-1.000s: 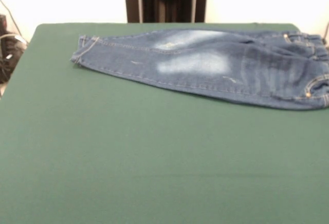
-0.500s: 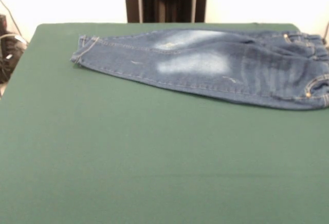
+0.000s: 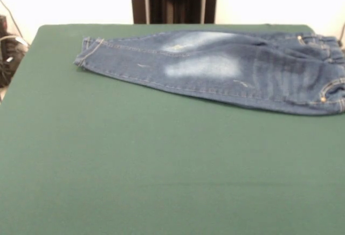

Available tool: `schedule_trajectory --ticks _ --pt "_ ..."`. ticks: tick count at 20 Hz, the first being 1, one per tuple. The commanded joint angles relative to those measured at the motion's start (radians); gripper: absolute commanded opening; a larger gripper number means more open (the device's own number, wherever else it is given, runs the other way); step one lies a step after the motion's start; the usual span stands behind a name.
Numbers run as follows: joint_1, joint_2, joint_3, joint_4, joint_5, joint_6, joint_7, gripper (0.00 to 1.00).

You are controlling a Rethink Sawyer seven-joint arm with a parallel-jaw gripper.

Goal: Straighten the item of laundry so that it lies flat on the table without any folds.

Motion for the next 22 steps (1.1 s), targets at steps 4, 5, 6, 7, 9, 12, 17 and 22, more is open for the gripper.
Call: schedule_trajectory --ticks 4,5,6,7,9,12,17,22 --pt "-0.054 0.069 0.251 0.212 -0.038 -0.13 0.052 1.0" --pt "-0.076 0.071 0.28 0.234 -0.036 -0.167 0.055 1.0" --pt "-0.086 0.078 0.295 0.244 -0.039 -0.19 0.063 1.0" --pt "-0.096 0.085 0.31 0.253 -0.042 -0.213 0.072 1.0" --pt "-0.111 0.105 0.336 0.269 -0.05 -0.265 0.093 1.0" --pt "-0.136 0.126 0.371 0.29 -0.053 -0.32 0.11 1.0" --pt "-0.154 0.169 0.418 0.32 -0.043 -0.402 0.141 1.0" --pt "-0.147 0.217 0.449 0.341 -0.025 -0.479 0.172 1.0"
